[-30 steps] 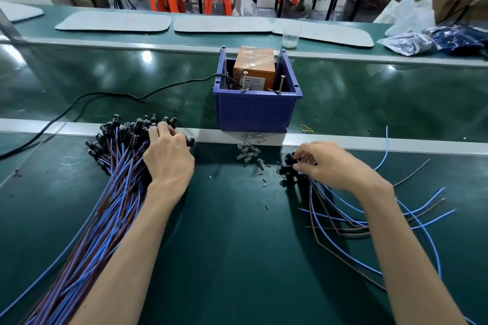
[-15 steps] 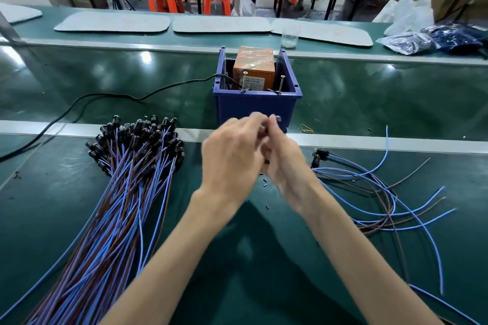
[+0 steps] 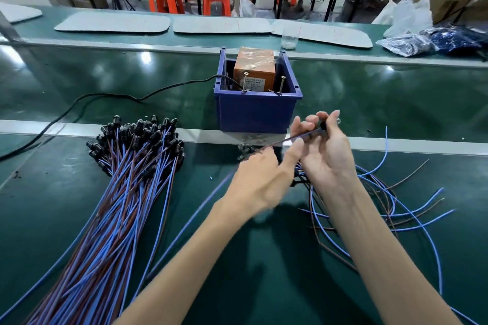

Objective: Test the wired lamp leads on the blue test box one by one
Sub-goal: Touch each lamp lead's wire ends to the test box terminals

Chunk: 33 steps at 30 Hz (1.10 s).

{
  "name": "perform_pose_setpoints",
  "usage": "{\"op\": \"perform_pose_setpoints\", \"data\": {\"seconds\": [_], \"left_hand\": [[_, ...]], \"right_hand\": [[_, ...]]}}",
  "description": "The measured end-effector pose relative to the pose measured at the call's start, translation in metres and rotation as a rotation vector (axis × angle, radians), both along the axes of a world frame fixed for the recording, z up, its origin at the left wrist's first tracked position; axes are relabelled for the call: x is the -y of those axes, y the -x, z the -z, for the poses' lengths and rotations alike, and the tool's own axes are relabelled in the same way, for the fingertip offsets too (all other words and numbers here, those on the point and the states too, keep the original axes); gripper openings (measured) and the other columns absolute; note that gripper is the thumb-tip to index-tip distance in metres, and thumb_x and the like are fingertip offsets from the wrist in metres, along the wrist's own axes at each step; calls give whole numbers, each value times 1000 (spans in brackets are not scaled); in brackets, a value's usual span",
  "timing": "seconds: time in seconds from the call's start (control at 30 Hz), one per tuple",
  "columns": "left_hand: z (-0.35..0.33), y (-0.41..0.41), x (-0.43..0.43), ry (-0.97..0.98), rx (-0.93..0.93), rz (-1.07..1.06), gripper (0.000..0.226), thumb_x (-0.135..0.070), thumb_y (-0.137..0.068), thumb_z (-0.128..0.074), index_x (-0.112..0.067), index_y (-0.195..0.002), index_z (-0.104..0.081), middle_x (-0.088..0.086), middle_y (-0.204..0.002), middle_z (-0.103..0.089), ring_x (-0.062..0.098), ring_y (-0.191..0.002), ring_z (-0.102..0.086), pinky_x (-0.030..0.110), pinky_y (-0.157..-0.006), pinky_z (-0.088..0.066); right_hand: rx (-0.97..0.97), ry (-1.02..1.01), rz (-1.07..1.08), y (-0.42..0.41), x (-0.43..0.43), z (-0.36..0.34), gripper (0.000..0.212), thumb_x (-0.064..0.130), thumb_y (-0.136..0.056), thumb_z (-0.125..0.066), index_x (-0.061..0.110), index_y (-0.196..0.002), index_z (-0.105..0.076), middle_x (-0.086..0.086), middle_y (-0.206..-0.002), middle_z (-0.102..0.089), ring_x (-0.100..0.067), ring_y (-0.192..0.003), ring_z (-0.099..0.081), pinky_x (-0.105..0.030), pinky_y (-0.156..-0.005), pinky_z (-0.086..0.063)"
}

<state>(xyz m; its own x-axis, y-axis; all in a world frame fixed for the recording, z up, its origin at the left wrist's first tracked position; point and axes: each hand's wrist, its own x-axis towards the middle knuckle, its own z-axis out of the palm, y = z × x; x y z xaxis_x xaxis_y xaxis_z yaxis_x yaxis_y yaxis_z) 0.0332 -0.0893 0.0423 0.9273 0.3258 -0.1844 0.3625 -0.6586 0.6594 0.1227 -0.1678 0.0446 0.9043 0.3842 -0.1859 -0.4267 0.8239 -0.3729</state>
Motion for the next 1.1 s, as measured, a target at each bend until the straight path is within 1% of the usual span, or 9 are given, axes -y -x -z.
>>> {"op": "perform_pose_setpoints", "data": {"seconds": [0.07,0.17,0.27,0.4,0.5,0.63,0.8,0.93,1.1], "left_hand": [[-4,0,-1,467,160,-149,78,-68,-93,-21,-14,-149,-27,2,-155,-31,23,-138,-36,38,-115,-25],[-11,-6,-8,1060,553,-554,40,-47,-102,-29,-18,-105,-56,-1,-105,-68,11,-99,-62,32,-92,-50],[-12,-5,-28,1442,737,-843,38,-28,-106,-27,-12,-84,-54,-1,-61,-67,11,-68,-67,25,-71,-52],[-10,-4,-42,1719,840,-1058,38,-23,-107,-26,-12,-75,-44,0,-55,-45,13,-48,-54,24,-56,-49],[-9,-5,-54,1762,883,-1083,37,-19,-106,-24,-16,-72,-38,-6,-40,-34,7,-29,-34,14,-37,-34],[-9,-2,-70,1673,899,-1085,34,-16,-104,-24,-18,-72,-36,-9,-35,-29,6,-27,-24,15,-32,-22],[-1,-5,-63,1489,681,-973,31,-19,-102,-29,-19,-71,-35,-11,-37,-27,5,-27,-19,17,-29,-14],[6,-8,-57,1363,537,-828,37,-37,-105,-28,-18,-75,-37,-11,-38,-25,4,-27,-18,16,-30,-10],[10,-7,-47,1159,406,-512,35,-32,-106,-28,-16,-81,-48,-12,-42,-28,2,-31,-19,15,-34,-14]], "right_hand": [[19,18,9,-5,6,-3,38,36,-102,-39,11,-75,-47,2,-53,-45,-9,-42,-41,-19,-49,-49],[8,84,32,-15,19,-5,40,37,-103,-37,14,-71,-44,5,-48,-35,-7,-39,-29,-14,-38,-31],[-13,208,75,-25,33,-4,41,36,-104,-36,16,-69,-42,7,-43,-30,-6,-36,-23,-15,-34,-19],[-45,335,94,-34,44,-2,40,33,-104,-36,18,-67,-40,9,-40,-25,-5,-33,-20,-16,-34,-13],[-48,412,116,-40,53,-3,40,29,-103,-37,19,-65,-38,9,-39,-23,-5,-33,-17,-17,-33,-11],[-24,528,159,-46,66,-6,37,23,-98,-39,21,-62,-32,10,-38,-21,-6,-32,-15,-17,-33,-11],[89,712,148,-44,63,-3,44,20,-96,-48,21,-58,-24,10,-40,-22,-5,-34,-18,-16,-34,-15],[253,869,24,-35,48,-1,45,23,-93,-57,18,-55,-35,8,-47,-40,-4,-40,-29,-14,-34,-19],[555,1032,-82,-18,32,-1,27,19,-93,-60,18,-66,-66,6,-66,-58,-2,-45,-34,-11,-37,-23]]}}
